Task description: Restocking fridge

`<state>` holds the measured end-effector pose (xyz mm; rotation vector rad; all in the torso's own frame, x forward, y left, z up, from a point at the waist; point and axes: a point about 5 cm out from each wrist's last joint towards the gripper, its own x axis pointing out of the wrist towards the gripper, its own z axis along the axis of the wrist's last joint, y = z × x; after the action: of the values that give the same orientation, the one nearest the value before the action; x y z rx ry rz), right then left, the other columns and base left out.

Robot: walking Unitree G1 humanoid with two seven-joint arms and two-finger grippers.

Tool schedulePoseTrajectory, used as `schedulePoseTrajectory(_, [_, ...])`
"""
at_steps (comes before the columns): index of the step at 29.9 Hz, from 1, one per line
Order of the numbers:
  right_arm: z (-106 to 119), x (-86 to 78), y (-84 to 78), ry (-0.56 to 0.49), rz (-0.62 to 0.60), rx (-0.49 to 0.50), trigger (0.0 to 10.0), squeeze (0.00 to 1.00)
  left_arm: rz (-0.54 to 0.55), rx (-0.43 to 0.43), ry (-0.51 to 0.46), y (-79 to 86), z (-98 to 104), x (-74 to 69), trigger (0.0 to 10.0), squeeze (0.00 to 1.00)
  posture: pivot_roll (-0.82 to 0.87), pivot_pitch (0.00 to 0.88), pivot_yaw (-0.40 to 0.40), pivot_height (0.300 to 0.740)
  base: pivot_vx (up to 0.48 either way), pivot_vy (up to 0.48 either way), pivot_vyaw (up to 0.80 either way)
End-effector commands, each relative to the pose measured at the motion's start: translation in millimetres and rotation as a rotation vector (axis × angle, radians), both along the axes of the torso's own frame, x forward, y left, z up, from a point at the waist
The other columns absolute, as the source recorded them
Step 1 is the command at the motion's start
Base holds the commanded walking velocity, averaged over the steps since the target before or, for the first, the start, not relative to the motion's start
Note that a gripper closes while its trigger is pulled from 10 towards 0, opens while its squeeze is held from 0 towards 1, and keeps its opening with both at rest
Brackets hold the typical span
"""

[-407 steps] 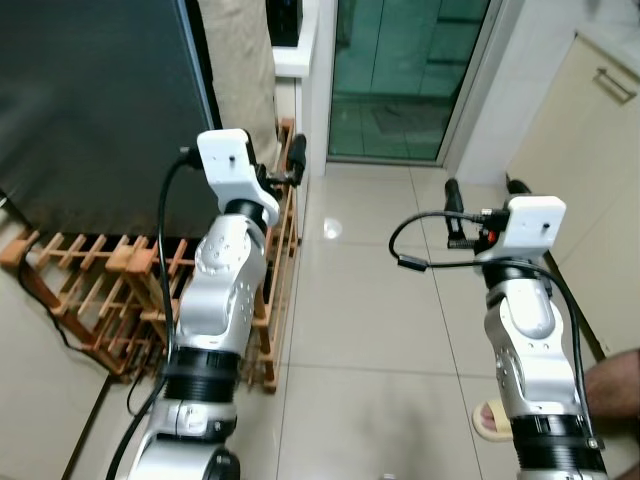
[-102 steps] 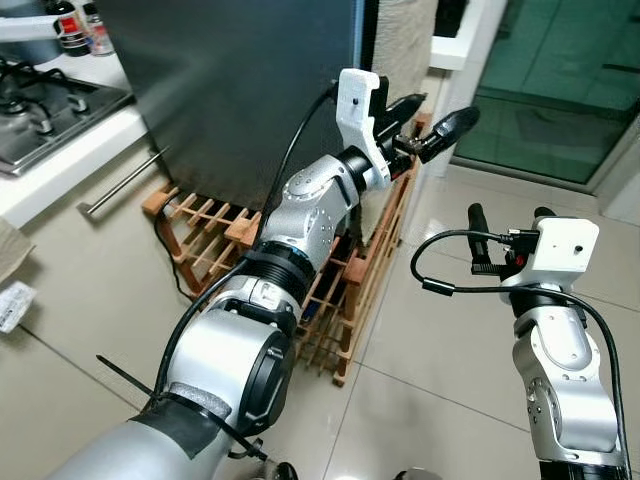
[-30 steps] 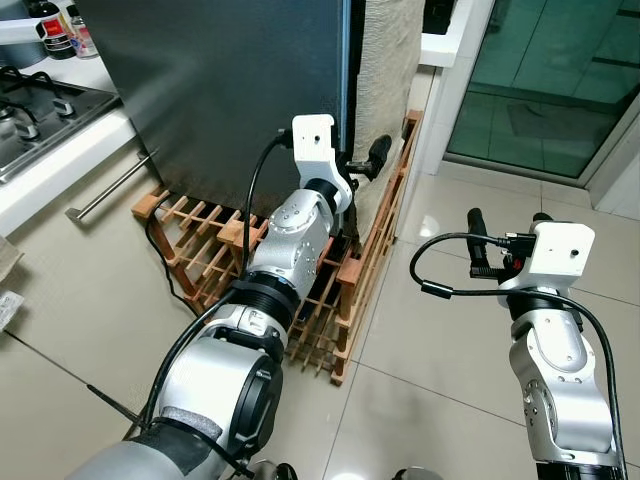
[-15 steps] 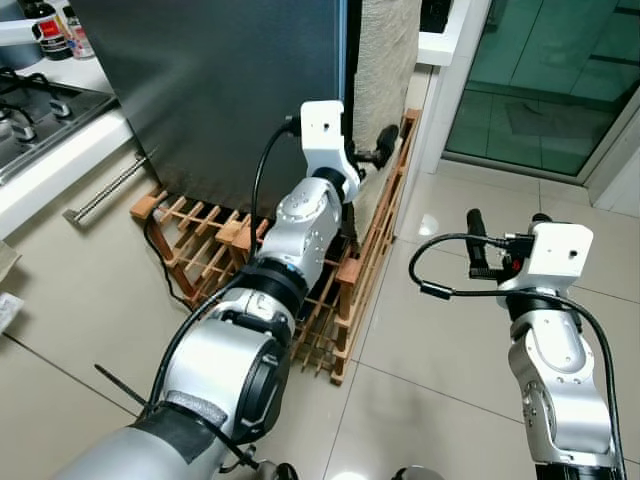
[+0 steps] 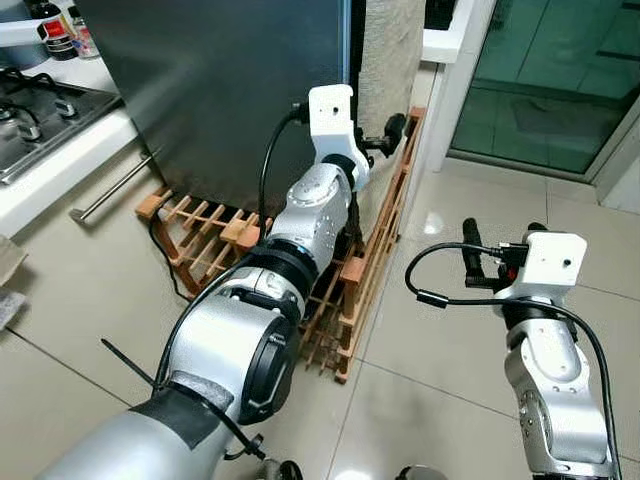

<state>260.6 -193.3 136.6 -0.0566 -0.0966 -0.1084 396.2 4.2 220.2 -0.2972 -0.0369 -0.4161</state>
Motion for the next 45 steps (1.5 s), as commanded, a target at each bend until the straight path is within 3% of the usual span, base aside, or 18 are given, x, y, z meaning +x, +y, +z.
schedulePoseTrajectory(1, [3.9, -3.0, 1.5, -0.014, -0.002, -0.002, 10.0, 0.03, -0.085, 0.006, 0.021, -36.8, 5.1, -12.1, 10.0, 0.0, -0.25, 0.106, 0.118, 0.74, 0.0, 0.0, 0.0])
schedulePoseTrajectory(9, [2.1, -6.1, 2.0, -0.008, -0.01, 0.0, 10.0, 0.03, -0.1, 0.054, 0.048, -37.5, -2.2, -12.8, 10.0, 0.0, -0.26, 0.117, 0.126, 0.74, 0.0, 0.0, 0.0])
schedulePoseTrajectory(13, [1.4, -6.8, 2.0, -0.004, -0.011, 0.0, 10.0, 0.03, -0.202, 0.044, 0.041, -53.1, -2.2, -20.8, 10.0, 0.0, -0.25, 0.119, 0.125, 0.74, 0.0, 0.0, 0.0])
schedulePoseTrajectory(42, [1.4, -6.8, 2.0, -0.004, -0.011, 0.0, 10.0, 0.03, -0.202, 0.044, 0.041, -53.1, -2.2, -20.8, 10.0, 0.0, -0.25, 0.119, 0.125, 0.74, 0.0, 0.0, 0.0])
schedulePoseTrajectory(43, [1.6, -6.9, 2.2, -0.004, -0.01, -0.001, 10.0, 0.03, -0.237, 0.024, 0.037, -59.4, -0.5, -24.0, 10.0, 0.0, -0.25, 0.123, 0.126, 0.74, 0.0, 0.0, 0.0])
schedulePoseTrajectory(44, [-2.1, -9.0, -1.5, 0.011, -0.027, 0.0, 10.0, 0.03, -0.533, -0.092, -0.004, -102.8, 9.2, -53.6, 10.0, 0.0, -0.26, 0.123, 0.128, 0.74, 0.0, 0.0, 0.0])
schedulePoseTrajectory(45, [-4.6, -10.0, -4.3, 0.02, -0.038, 0.001, 10.0, 0.03, -0.743, -0.184, -0.041, -129.7, 17.8, -78.3, 10.0, 0.0, -0.26, 0.121, 0.125, 0.74, 0.0, 0.0, 0.0])
